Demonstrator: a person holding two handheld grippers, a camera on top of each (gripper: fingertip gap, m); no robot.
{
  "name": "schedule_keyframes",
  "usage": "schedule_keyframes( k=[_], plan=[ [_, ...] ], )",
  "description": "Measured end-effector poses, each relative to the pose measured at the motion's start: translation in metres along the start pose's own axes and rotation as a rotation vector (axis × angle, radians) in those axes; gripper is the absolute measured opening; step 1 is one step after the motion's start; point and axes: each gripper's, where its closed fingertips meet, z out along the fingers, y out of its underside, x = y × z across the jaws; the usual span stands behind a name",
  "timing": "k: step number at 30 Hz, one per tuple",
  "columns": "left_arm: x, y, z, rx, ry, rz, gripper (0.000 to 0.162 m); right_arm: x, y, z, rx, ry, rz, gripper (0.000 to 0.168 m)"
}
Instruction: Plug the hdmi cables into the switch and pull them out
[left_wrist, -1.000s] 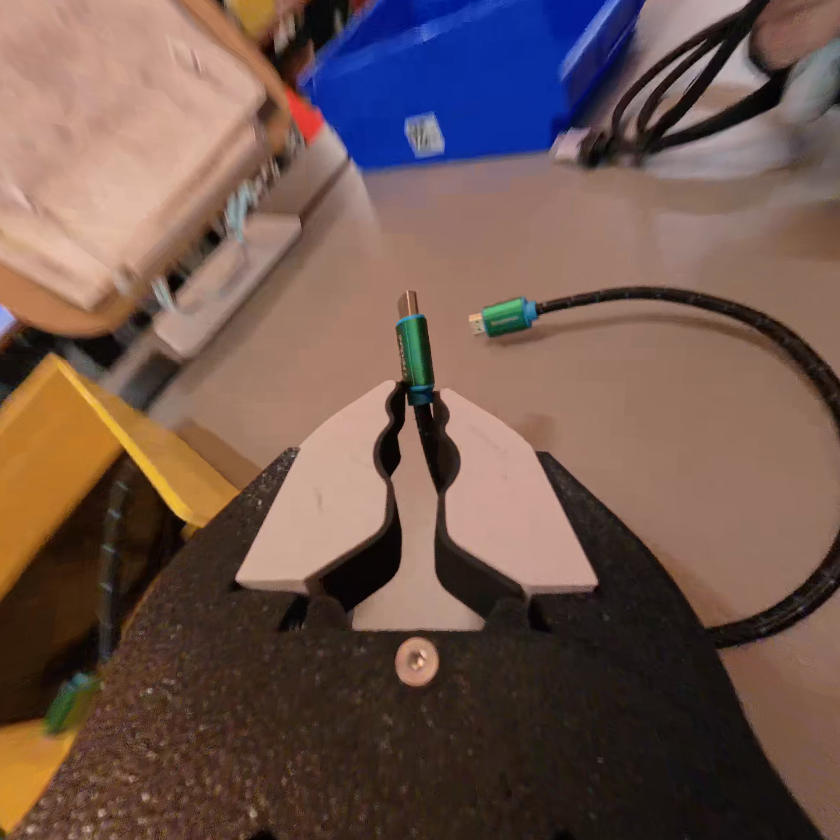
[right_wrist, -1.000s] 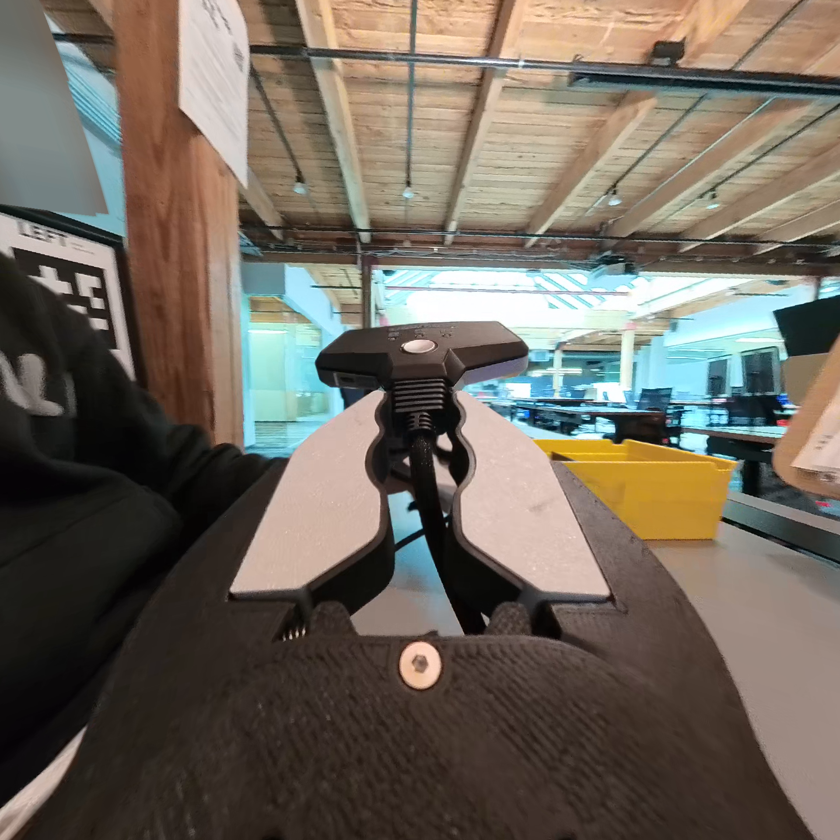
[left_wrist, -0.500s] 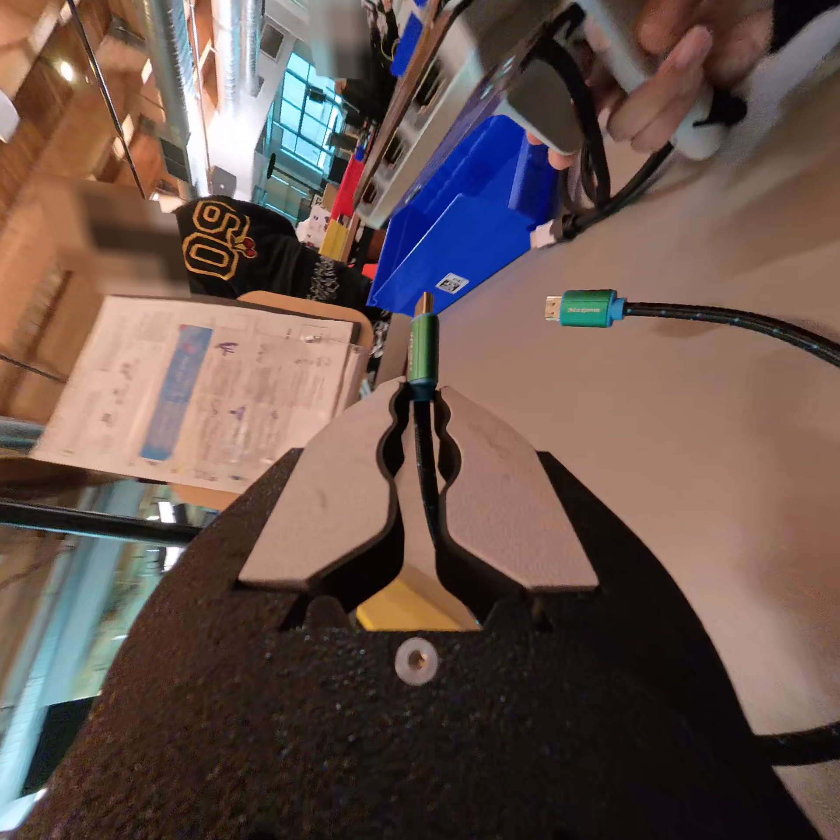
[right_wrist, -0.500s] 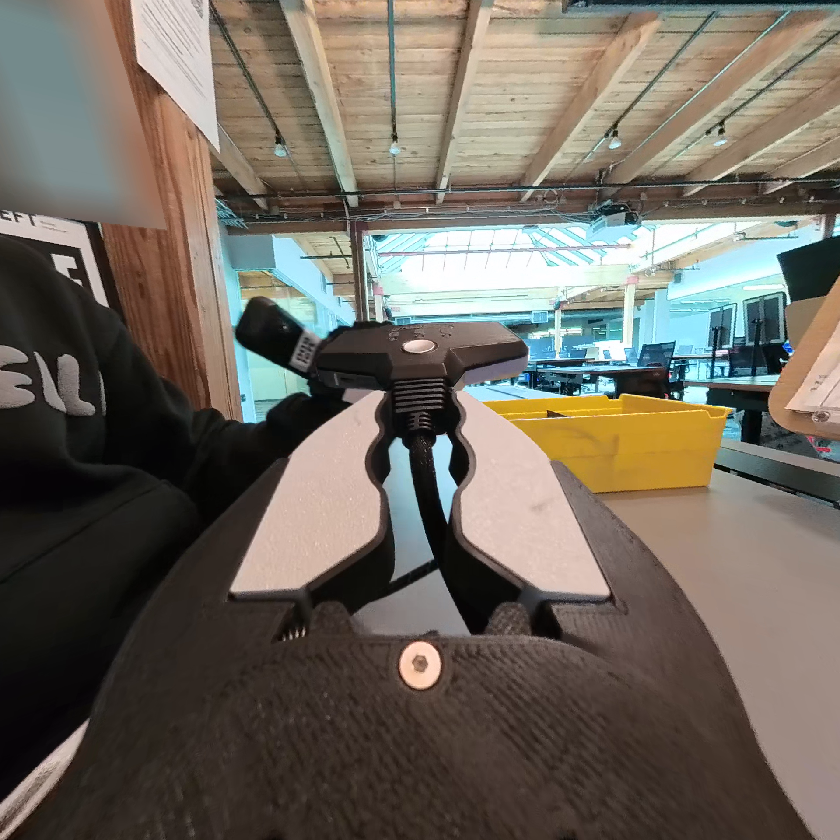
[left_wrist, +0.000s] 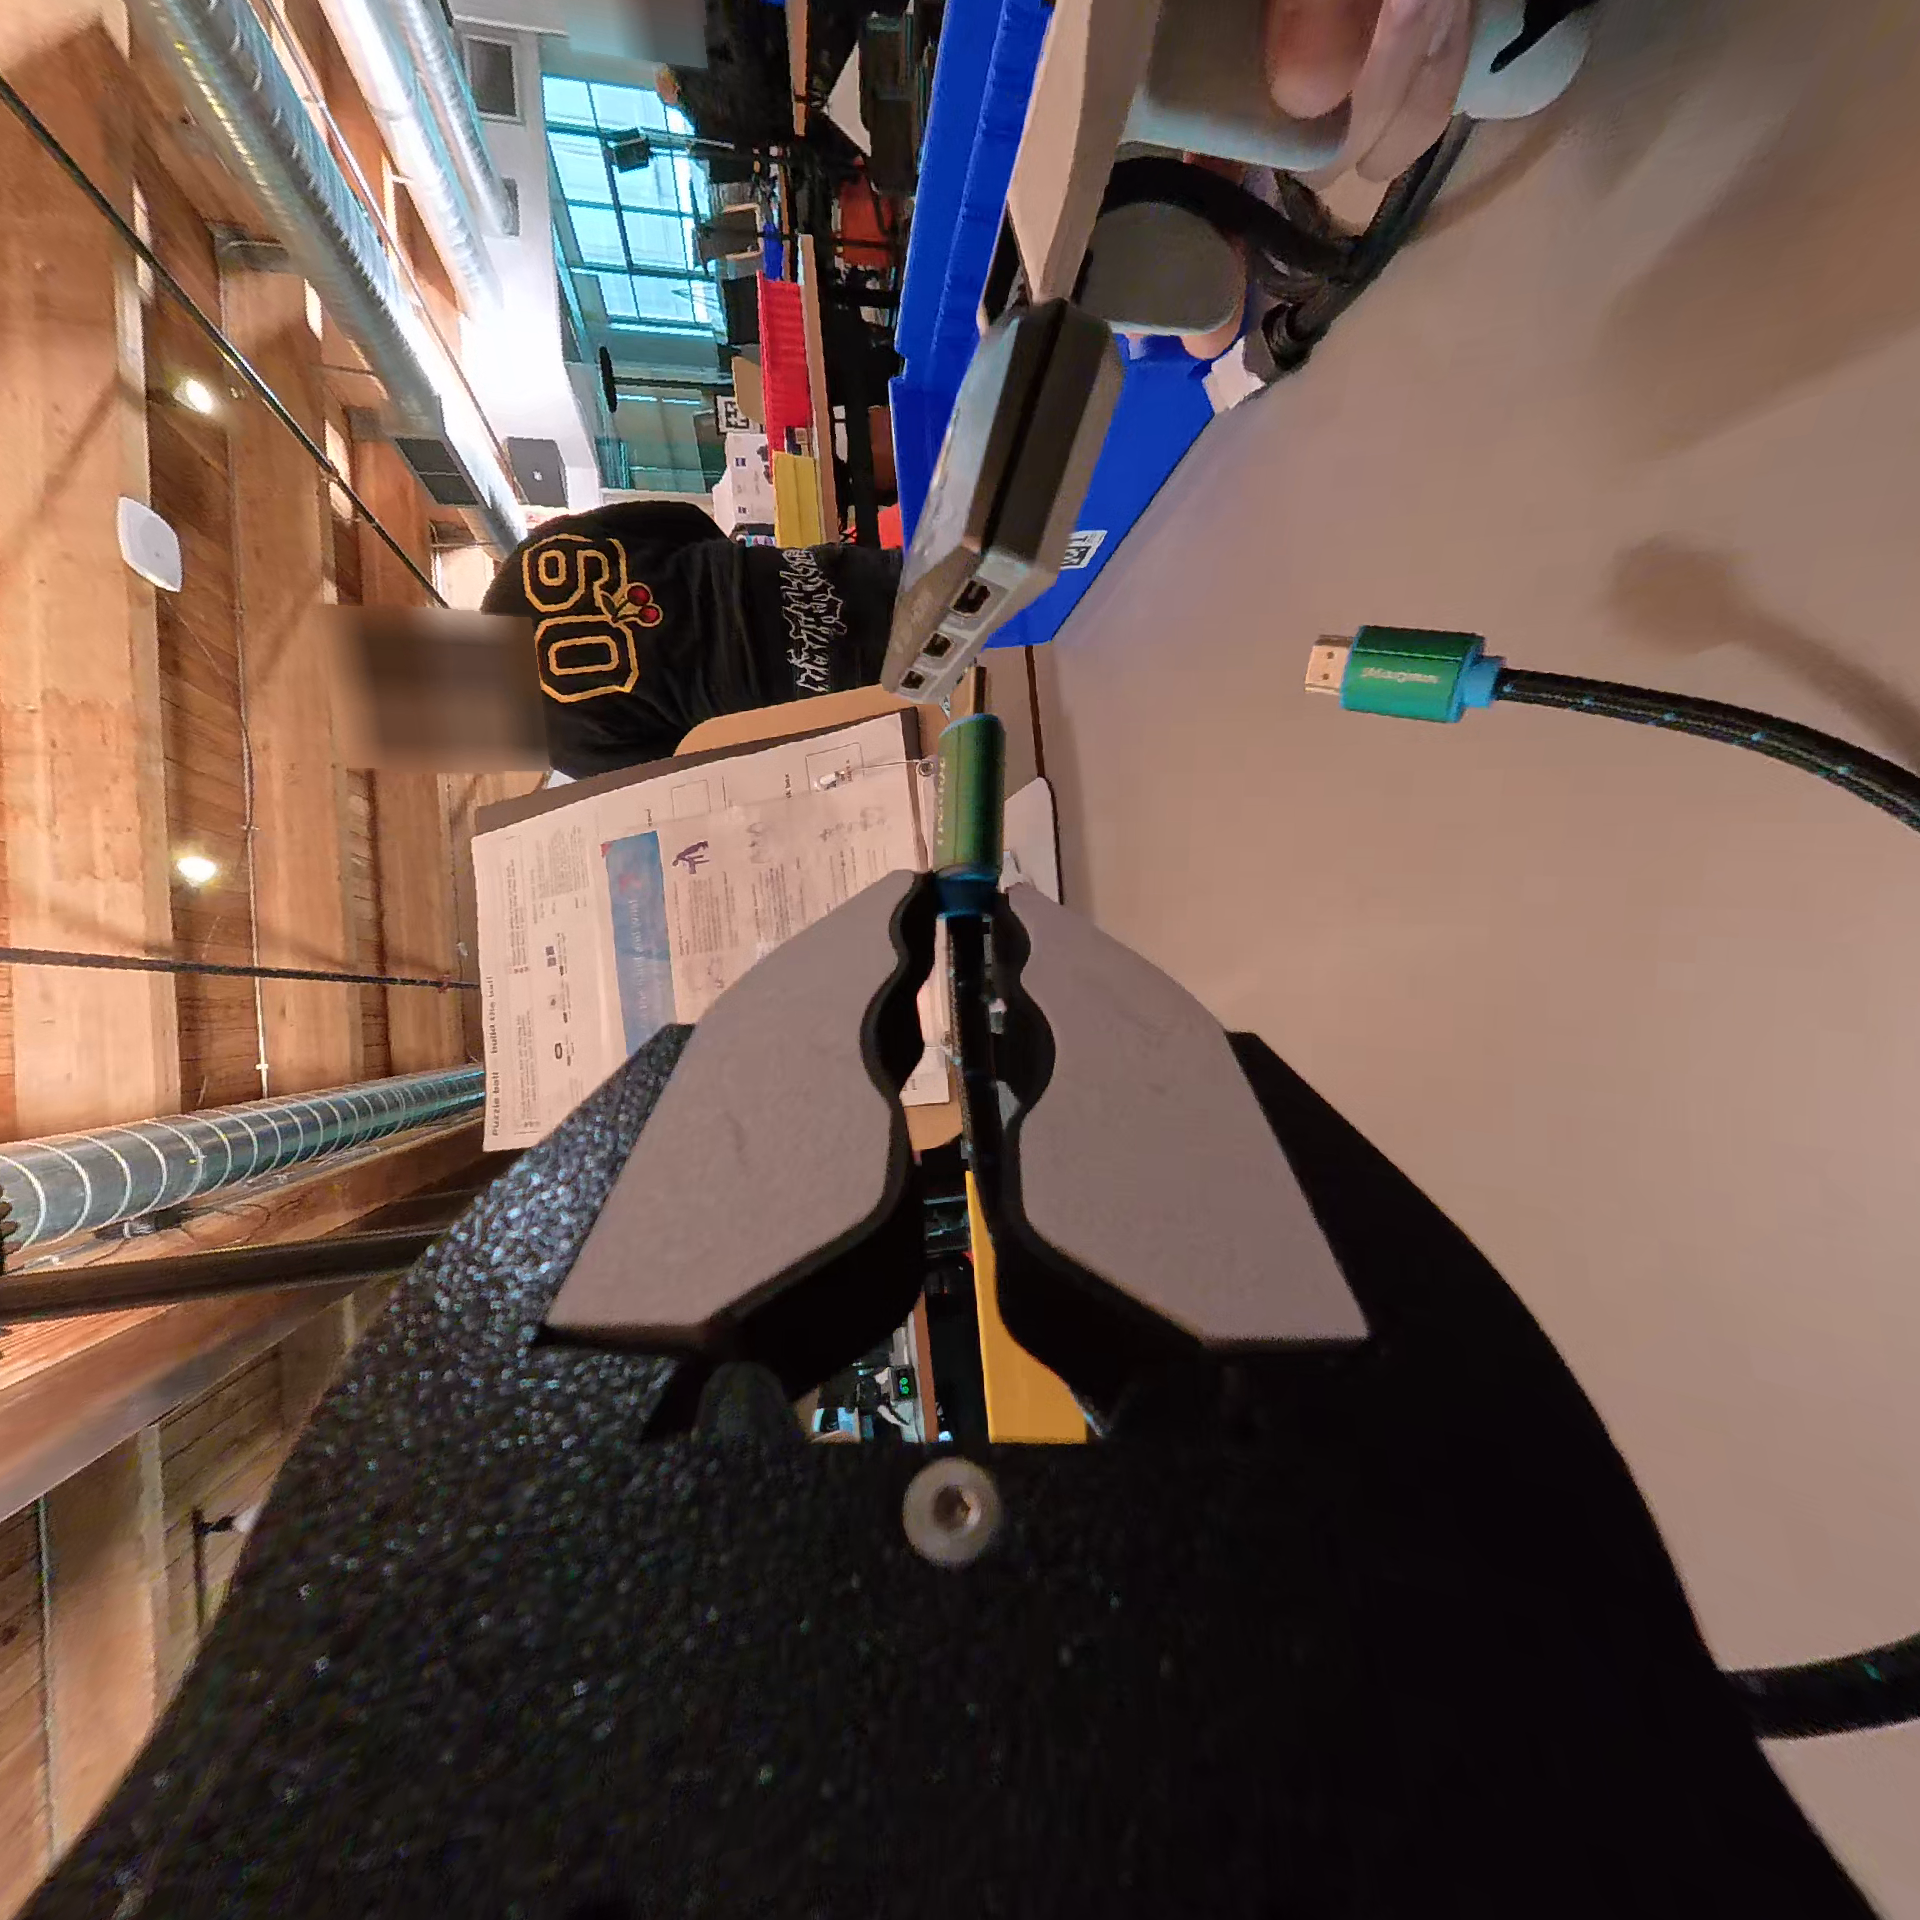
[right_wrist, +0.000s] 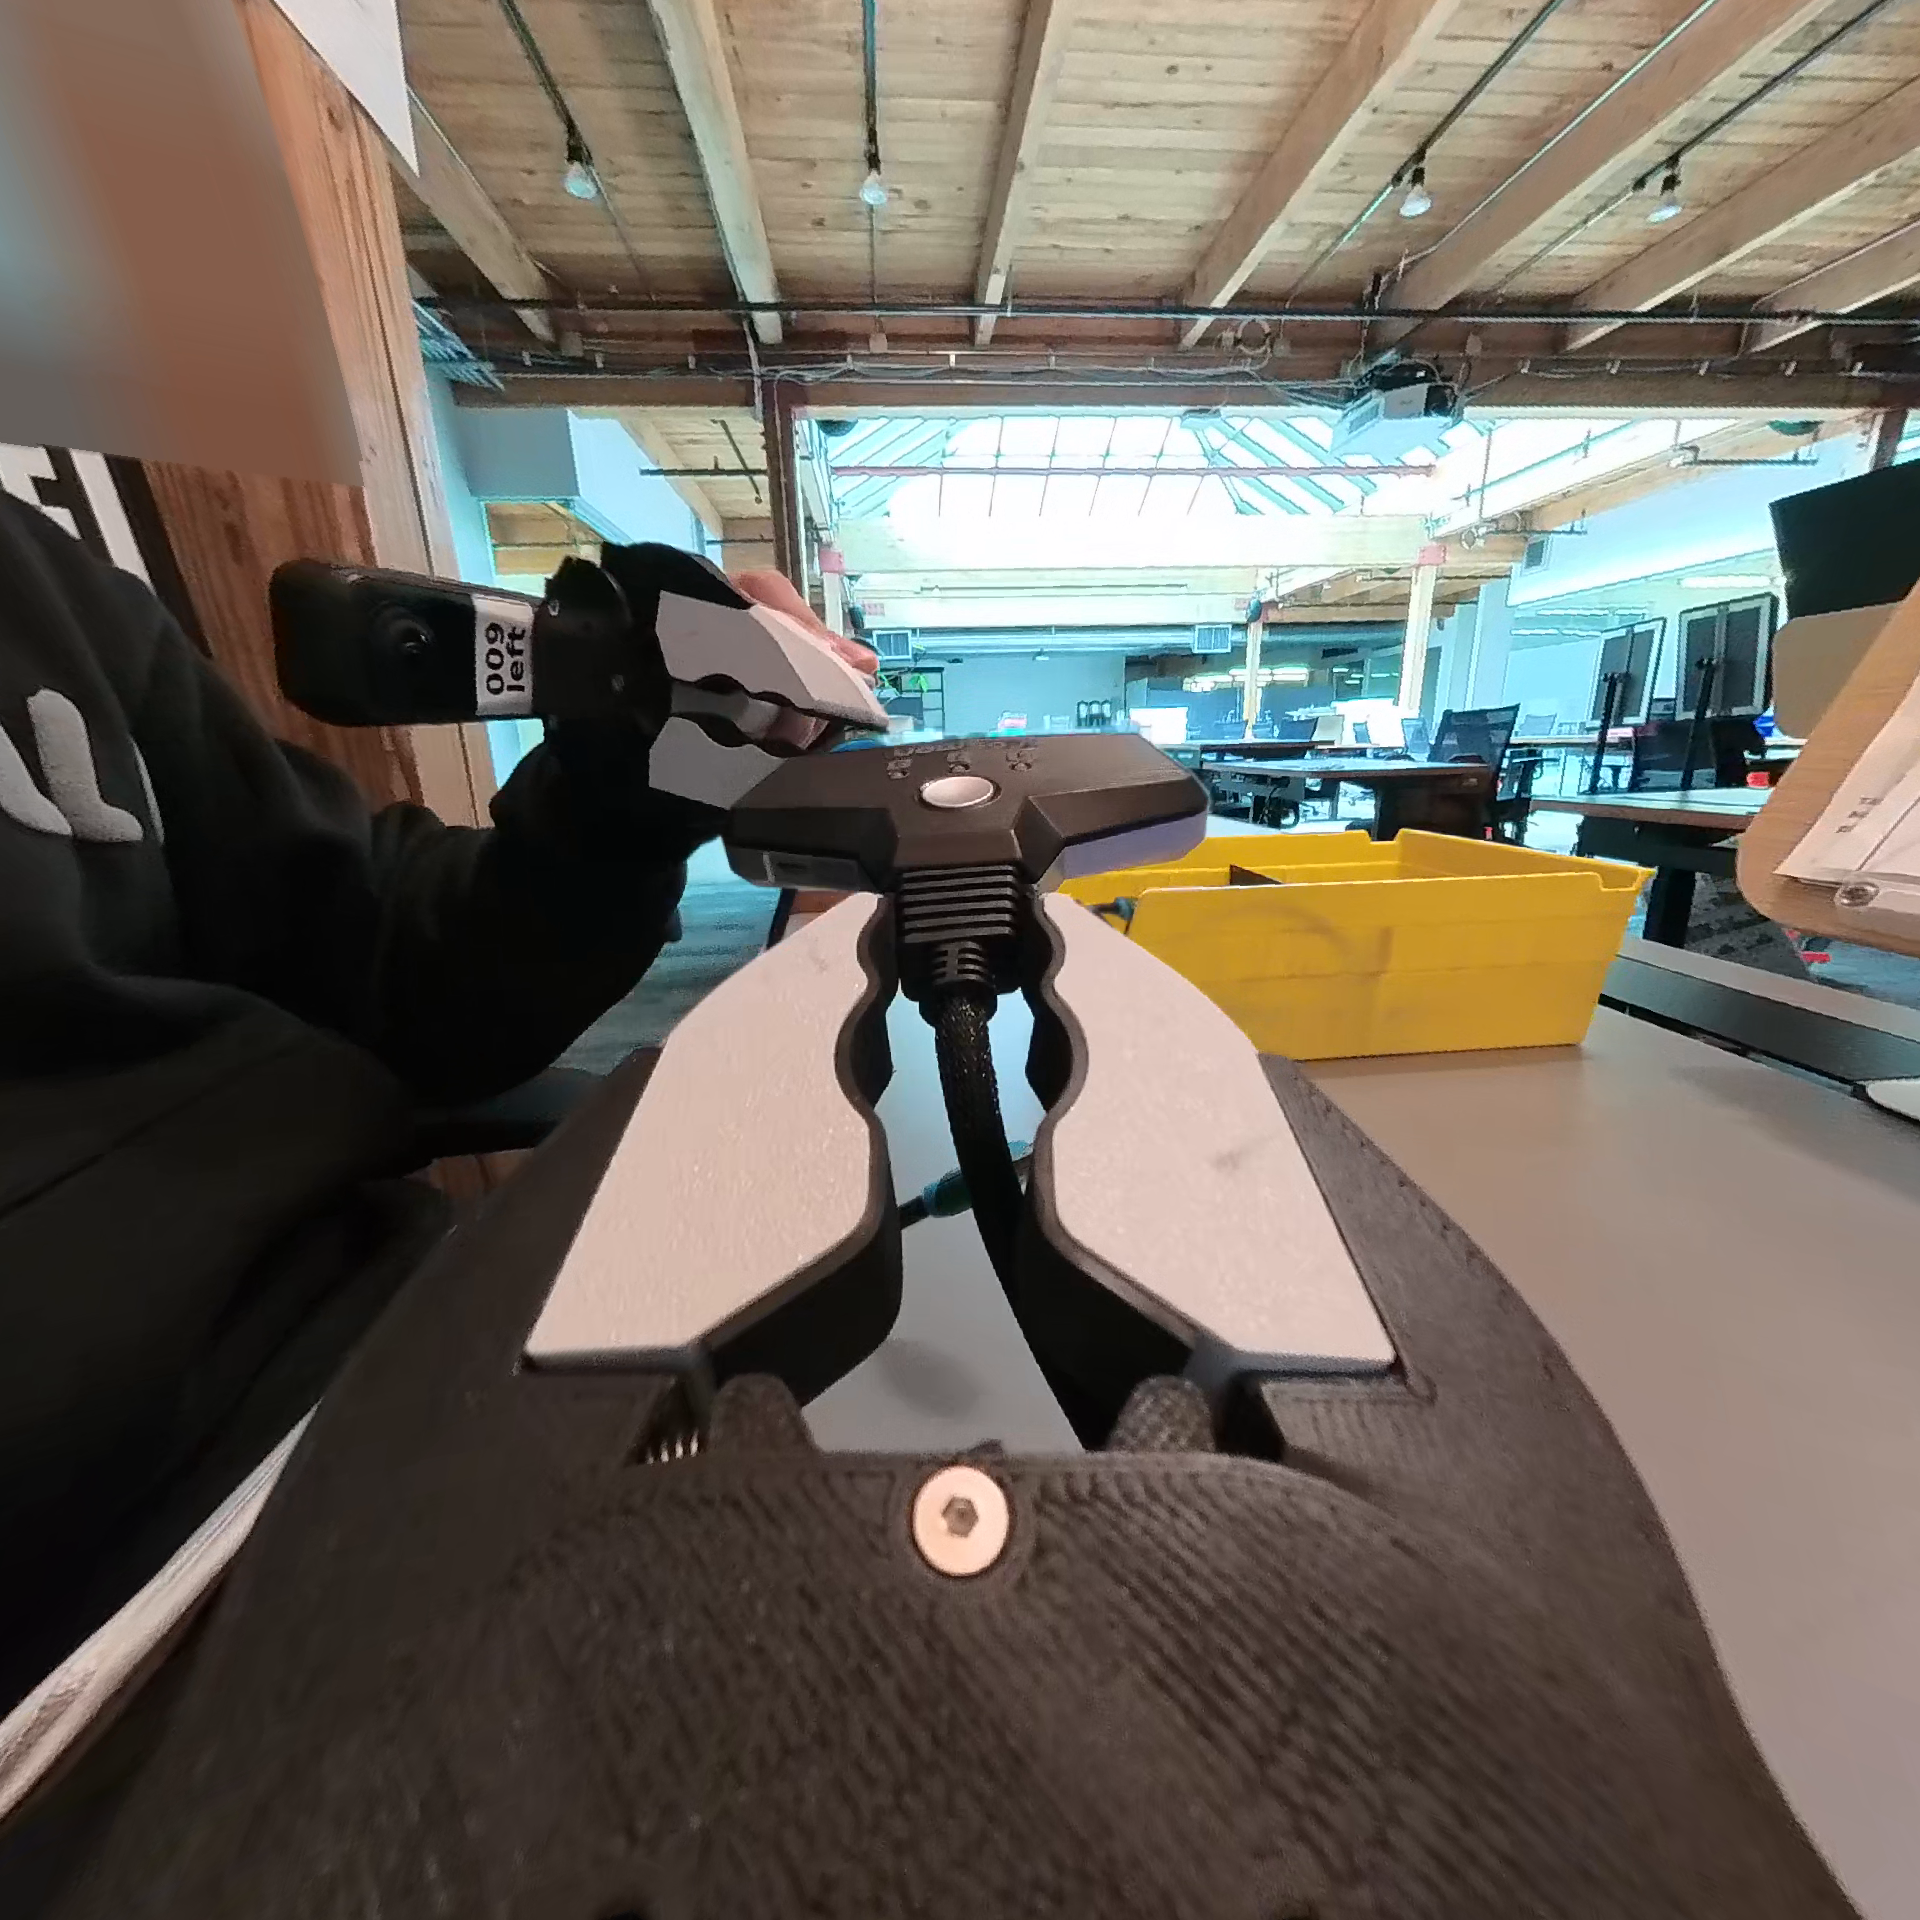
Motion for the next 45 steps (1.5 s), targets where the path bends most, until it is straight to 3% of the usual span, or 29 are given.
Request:
schedule_keyframes(
  k=[11, 20, 27, 37, 41, 45],
  plan=[
    [0.005, -0.011, 0.002, 0.056, 0.043, 0.059, 0.010, -0.006, 0.005, 0.004, -0.043, -0.039, 0.013, 0.023],
    [0.012, -0.004, 0.003, -0.013, 0.037, 0.107, 0.009, -0.005, 0.013, 0.010, -0.109, -0.018, 0.008, 0.023],
    [0.009, -0.003, 0.003, 0.032, 0.026, -0.053, 0.009, -0.005, 0.014, 0.015, -0.071, -0.022, 0.037, 0.024],
    [0.017, -0.005, 0.000, 0.087, 0.079, -0.134, 0.009, -0.008, 0.015, 0.016, -0.071, -0.037, 0.032, 0.024],
    [0.016, -0.019, -0.008, 0.285, 0.199, -0.447, 0.012, -0.018, -0.003, 0.013, -0.011, -0.087, -0.040, 0.024],
    [0.015, -0.026, -0.026, 0.465, 0.548, -0.885, 0.022, -0.027, -0.006, 0.016, -0.009, -0.118, -0.083, 0.023]
  ],
)
